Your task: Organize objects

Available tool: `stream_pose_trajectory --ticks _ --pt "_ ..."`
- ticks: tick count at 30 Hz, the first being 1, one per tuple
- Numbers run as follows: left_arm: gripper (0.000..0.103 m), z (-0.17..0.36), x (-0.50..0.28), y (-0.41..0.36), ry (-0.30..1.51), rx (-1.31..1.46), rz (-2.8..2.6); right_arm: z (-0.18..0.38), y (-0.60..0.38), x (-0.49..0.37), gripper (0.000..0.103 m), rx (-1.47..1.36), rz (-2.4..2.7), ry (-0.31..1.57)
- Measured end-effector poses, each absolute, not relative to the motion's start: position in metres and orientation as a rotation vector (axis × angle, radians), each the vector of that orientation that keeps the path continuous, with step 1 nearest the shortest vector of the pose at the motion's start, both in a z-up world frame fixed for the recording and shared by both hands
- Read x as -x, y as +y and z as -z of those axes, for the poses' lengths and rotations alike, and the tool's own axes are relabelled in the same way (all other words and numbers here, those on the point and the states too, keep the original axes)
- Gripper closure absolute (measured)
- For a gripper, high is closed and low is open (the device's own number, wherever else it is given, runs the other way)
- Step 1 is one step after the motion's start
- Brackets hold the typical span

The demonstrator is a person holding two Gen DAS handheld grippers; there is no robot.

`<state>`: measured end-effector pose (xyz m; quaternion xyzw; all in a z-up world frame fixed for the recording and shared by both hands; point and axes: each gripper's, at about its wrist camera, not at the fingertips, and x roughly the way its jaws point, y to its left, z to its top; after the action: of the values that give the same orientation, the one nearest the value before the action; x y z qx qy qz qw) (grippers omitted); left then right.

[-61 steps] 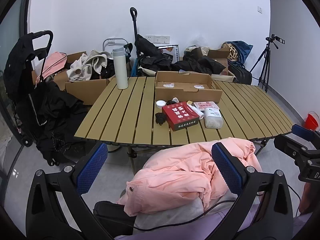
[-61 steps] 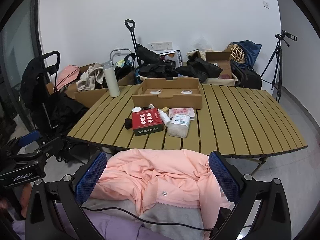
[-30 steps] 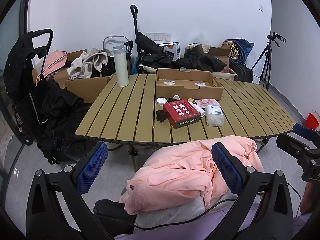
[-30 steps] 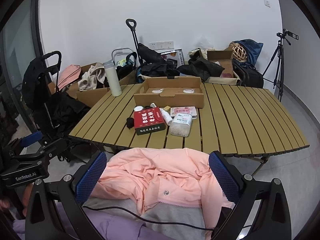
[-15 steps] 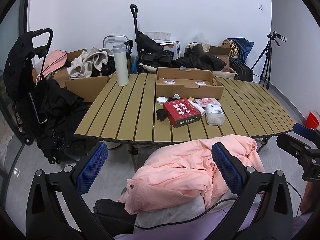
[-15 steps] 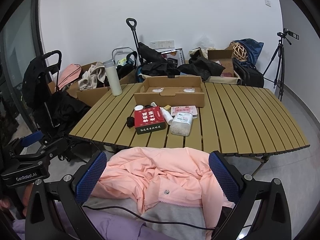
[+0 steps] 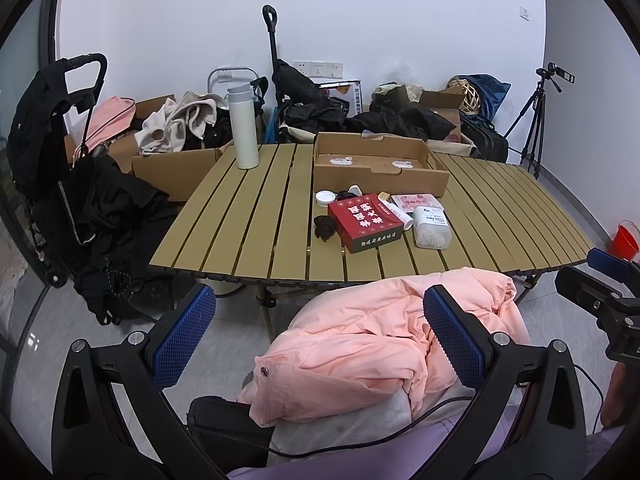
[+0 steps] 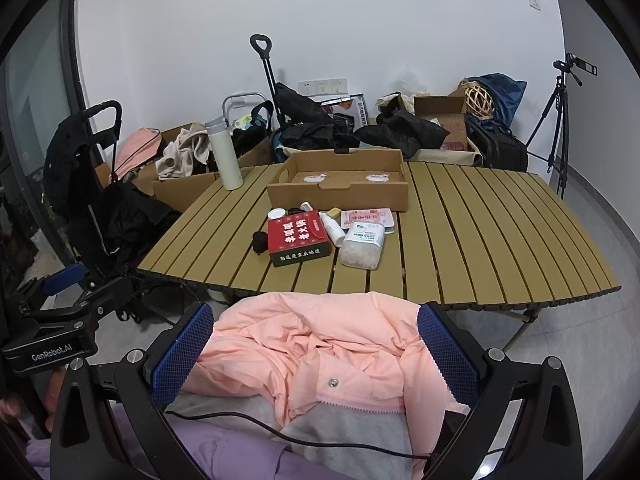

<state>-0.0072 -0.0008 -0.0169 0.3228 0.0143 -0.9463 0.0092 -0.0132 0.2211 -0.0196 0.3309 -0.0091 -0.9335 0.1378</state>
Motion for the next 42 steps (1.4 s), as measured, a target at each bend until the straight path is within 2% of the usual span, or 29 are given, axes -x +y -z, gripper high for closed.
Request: stream_pose_trajectory --ticks 9,17,21,25,27,29,37,42 --pt "0.0 0.024 0.018 -0.005 0.027 -1.021 2.938 0.03 0.224 0.021 0.0 -0.974 2.692 -0.032" --pt "0.0 0.035 0.086 -0.034 0.012 -1.036 2.887 0.043 0.243 0.064 0.0 -0.748 2.763 -0.006" --pt "0.0 0.066 0.138 -0.038 0.006 -1.164 2.915 0.078 0.227 0.124 0.0 -1.072 2.564 0.149" --pt "0.002 0.091 0.174 -0.03 0.066 -1.258 2.947 0.102 0.219 0.162 0.0 -1.138 2.558 0.1" --pt "0.003 0.101 0.191 -0.024 0.059 -1.297 2.944 0.113 0.213 0.186 0.006 -1.172 2.546 0.085" --pt "0.009 0.108 0.208 -0.02 0.029 -1.312 2.941 0.12 0.208 0.205 0.014 -1.197 2.543 0.048" --pt "0.011 0.152 0.272 -0.034 0.113 -1.467 2.855 0.153 0.202 0.267 0.014 -1.283 2.602 0.029" --pt "0.012 0.171 0.295 -0.039 0.058 -1.471 2.791 0.175 0.189 0.295 0.014 -1.338 2.641 0.28"
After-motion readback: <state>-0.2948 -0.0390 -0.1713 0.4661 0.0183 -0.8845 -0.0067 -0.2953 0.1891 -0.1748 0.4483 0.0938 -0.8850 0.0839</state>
